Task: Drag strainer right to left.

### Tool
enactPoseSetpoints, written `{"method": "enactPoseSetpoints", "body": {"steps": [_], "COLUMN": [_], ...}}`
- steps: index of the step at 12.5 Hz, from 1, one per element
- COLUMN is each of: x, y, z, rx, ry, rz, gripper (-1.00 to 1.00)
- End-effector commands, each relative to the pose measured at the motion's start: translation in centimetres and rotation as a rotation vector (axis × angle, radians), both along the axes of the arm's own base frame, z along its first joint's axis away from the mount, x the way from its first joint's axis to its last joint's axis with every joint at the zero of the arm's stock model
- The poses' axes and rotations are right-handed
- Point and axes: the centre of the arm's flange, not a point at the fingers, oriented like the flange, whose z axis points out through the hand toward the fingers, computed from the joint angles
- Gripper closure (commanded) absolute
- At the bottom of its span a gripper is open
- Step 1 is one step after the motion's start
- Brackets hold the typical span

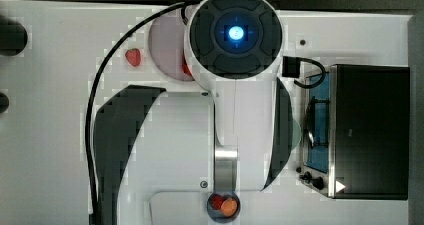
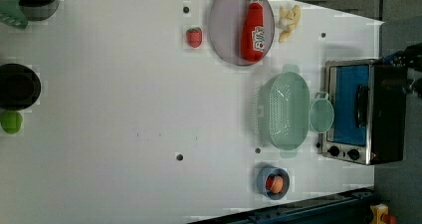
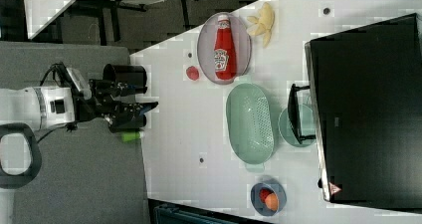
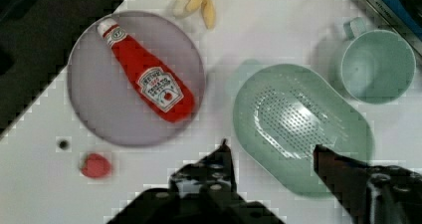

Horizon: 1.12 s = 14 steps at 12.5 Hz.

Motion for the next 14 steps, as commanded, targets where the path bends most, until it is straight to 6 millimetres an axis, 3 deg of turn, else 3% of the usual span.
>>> {"method": "enactPoseSetpoints", "body": {"steps": [1,3,5,10,14], "x": [-18.3,-18.2,-17.6,-14.1,-11.5], "y": [-2.3,-2.3,-2.1,-1.7,-0.9], "z": [8.0,7.5,4.9,-7.4,-17.4], "rx": [0.007,0.006,0.004,-0.004,-0.007], "ry": [0.006,0.016,0.068,0.114,0.043], "rz": [-0.056,-0.055,-0.053,-0.117,-0.32], "gripper": [-0.58,-0.99,-1.0,-1.0,-1.0]}}
